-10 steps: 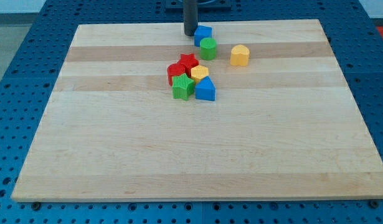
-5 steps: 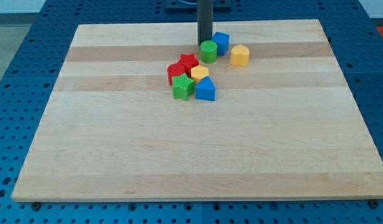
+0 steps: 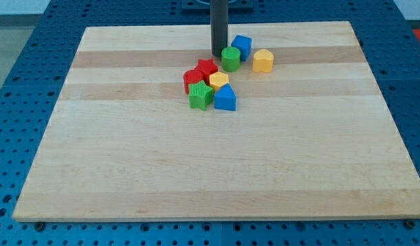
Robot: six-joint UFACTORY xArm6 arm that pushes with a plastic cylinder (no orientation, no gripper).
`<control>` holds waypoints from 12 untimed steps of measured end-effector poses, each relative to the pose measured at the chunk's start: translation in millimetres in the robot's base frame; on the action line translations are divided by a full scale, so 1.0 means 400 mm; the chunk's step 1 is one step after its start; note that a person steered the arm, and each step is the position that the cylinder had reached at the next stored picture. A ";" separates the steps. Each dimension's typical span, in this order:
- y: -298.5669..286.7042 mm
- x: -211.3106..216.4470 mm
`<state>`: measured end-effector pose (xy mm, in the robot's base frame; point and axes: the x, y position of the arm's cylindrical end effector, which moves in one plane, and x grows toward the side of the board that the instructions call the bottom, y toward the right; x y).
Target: Place the green circle at the right of the red star
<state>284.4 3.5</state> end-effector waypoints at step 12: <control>0.175 0.072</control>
<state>313.1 73.6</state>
